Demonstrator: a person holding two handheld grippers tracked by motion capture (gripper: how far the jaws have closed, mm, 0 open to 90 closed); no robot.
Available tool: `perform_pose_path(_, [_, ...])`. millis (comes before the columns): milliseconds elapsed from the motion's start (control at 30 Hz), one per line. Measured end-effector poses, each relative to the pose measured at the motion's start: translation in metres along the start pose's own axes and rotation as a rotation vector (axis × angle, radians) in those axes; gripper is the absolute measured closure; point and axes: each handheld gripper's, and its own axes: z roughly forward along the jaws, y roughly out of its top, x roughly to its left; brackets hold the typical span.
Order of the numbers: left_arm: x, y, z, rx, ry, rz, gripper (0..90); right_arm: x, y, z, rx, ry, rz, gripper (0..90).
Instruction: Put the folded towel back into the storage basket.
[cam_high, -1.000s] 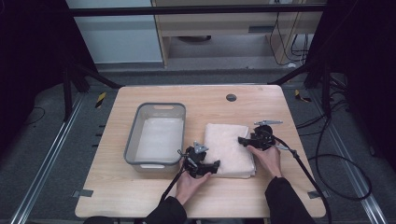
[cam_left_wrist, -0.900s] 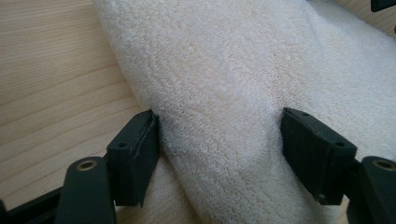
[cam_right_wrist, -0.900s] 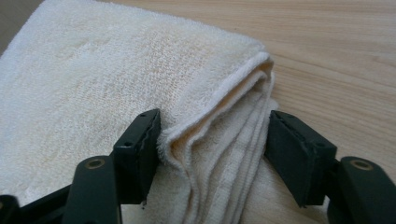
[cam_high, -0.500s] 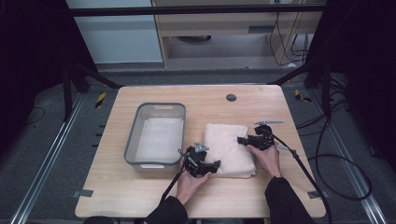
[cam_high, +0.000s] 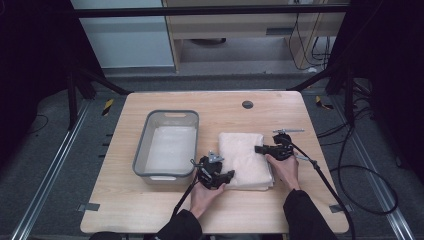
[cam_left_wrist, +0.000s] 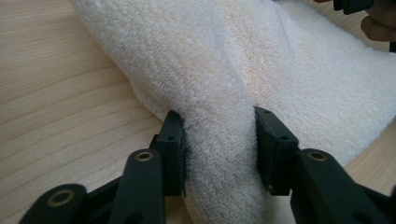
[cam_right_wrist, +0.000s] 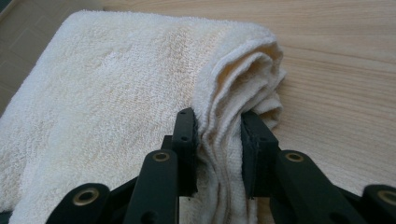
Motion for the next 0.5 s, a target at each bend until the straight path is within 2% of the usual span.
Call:
perform_pose_path(200, [0.001,0.002,-0.006,-0.033,-0.020,-0.001,65.6,0.001,0.003,-0.007,-0.015,0.004,-0.006,71.9])
perform_pose_path(500, [-0.001,0.006,-0.021,-0.088,-0.051,-0.001,66.4,0.011,0.009,-0.030,-0.073,0.017,-0.030,72.2])
